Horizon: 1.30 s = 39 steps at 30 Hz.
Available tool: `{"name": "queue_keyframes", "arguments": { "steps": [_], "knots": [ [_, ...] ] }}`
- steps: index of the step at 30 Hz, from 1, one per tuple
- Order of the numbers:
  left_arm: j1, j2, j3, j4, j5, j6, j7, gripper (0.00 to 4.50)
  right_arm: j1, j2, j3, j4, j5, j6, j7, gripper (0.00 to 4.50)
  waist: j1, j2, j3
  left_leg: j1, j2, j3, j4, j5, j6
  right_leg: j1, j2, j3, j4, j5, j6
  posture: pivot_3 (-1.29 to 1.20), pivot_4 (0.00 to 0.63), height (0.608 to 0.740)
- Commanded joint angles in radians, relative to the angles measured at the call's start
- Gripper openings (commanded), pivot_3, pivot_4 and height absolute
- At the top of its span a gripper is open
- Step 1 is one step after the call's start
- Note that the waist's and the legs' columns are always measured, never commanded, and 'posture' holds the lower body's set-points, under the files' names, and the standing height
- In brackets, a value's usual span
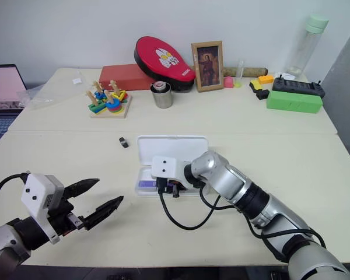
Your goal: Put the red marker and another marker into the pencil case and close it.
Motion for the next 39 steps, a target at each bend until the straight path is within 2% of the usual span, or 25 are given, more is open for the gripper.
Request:
{"name": "queue_keyframes", "arguments": {
  "steps": [1, 6, 9, 12, 15, 18, 22, 29, 36, 38, 39],
  "knots": [
    [-0.020, 0.018, -0.009, -0.014, -0.018, -0.001, 0.013, 4.50, -0.008, 0.009, -0.035, -0.037, 0.004, 0.010, 0.012, 2.88, 0.000, 0.000, 0.000, 0.000, 0.000, 0.000, 0.000, 0.000, 0.000, 0.000, 0.000, 0.000, 0.000, 0.000, 0.000, 0.00, 0.150, 0.740],
    [-0.048, 0.021, -0.023, -0.001, -0.029, -0.001, 0.031, 4.50, -0.015, 0.015, -0.068, -0.054, 0.018, 0.023, 0.019, 3.91, 0.000, 0.000, 0.000, 0.000, 0.000, 0.000, 0.000, 0.000, 0.000, 0.000, 0.000, 0.000, 0.000, 0.000, 0.000, 0.00, 0.150, 0.740],
    [-0.125, -0.004, -0.023, 0.053, -0.030, -0.002, 0.101, 4.50, -0.023, 0.017, -0.138, -0.107, 0.086, 0.060, 0.051, 4.47, 0.001, 0.000, 0.000, 0.000, 0.000, 0.000, 0.000, 0.000, 0.000, 0.000, 0.000, 0.000, 0.000, 0.000, 0.000, 0.00, 0.150, 0.740],
    [-0.280, -0.030, -0.041, 0.153, 0.022, 0.015, 0.248, 4.50, -0.031, 0.030, -0.234, -0.156, 0.183, 0.117, 0.073, 4.47, 0.003, 0.001, 0.000, 0.000, 0.000, 0.000, 0.000, 0.000, 0.000, 0.000, 0.000, 0.000, 0.000, 0.000, 0.000, 0.00, 0.150, 0.740],
    [-0.511, -0.079, -0.100, 0.297, 0.096, 0.040, 0.420, 4.50, -0.073, 0.048, -0.362, -0.198, 0.291, 0.189, 0.069, 4.47, 0.006, -0.001, 0.000, 0.000, 0.000, -0.002, 0.000, 0.000, 0.000, 0.001, 0.000, -0.002, 0.001, 0.000, 0.000, 0.00, 0.150, 0.740],
    [-0.680, -0.115, -0.175, 0.463, 0.171, 0.059, 0.503, 4.50, -0.136, 0.063, -0.449, -0.168, 0.316, 0.204, 0.011, 4.47, 0.010, -0.001, 0.000, 0.000, -0.001, -0.002, 0.001, 0.000, 0.000, 0.002, 0.000, -0.002, 0.000, 0.001, 0.001, 0.00, 0.150, 0.740],
    [-0.792, -0.158, -0.260, 0.623, 0.229, 0.044, 0.505, 4.50, -0.173, 0.083, -0.498, -0.113, 0.313, 0.198, -0.061, 4.47, -0.001, -0.003, -0.001, 0.000, -0.001, -0.002, 0.001, 0.000, 0.000, 0.002, 0.000, -0.002, -0.001, 0.001, 0.001, 0.00, 0.150, 0.740],
    [-1.003, -0.240, -0.358, 1.044, 0.358, -0.024, 0.519, 4.50, -0.201, 0.098, -0.554, -0.084, 0.321, 0.192, -0.162, 4.47, -0.012, -0.002, -0.001, -0.003, 0.000, -0.001, 0.000, 0.003, -0.004, -0.002, 0.000, -0.001, 0.000, 0.000, 0.000, 0.00, 0.150, 0.740],
    [-1.106, -0.267, -0.415, 1.281, 0.443, -0.077, 0.472, 4.50, -0.214, 0.094, -0.586, -0.083, 0.335, 0.190, -0.211, 4.47, -0.025, -0.002, -0.001, -0.006, -0.001, -0.002, 0.000, 0.003, -0.005, -0.004, 0.000, -0.003, 0.000, 0.000, 0.000, 0.00, 0.150, 0.740],
    [-1.112, -0.269, -0.418, 1.312, 0.459, -0.080, 0.472, 4.14, -0.215, 0.090, -0.590, -0.087, 0.336, 0.192, -0.219, 4.50, -0.026, -0.002, -0.001, -0.007, -0.001, -0.002, 0.000, 0.003, -0.005, -0.004, 0.000, -0.003, 0.000, 0.000, 0.000, 0.00, 0.150, 0.740],
    [-1.112, -0.270, -0.420, 1.320, 0.464, -0.079, 0.466, 4.14, -0.215, 0.087, -0.593, -0.089, 0.337, 0.192, -0.222, 4.50, -0.026, -0.002, -0.001, -0.006, -0.001, -0.002, 0.000, 0.003, -0.005, -0.005, 0.000, -0.003, 0.001, 0.000, 0.000, 0.00, 0.150, 0.740]
  ]
}}
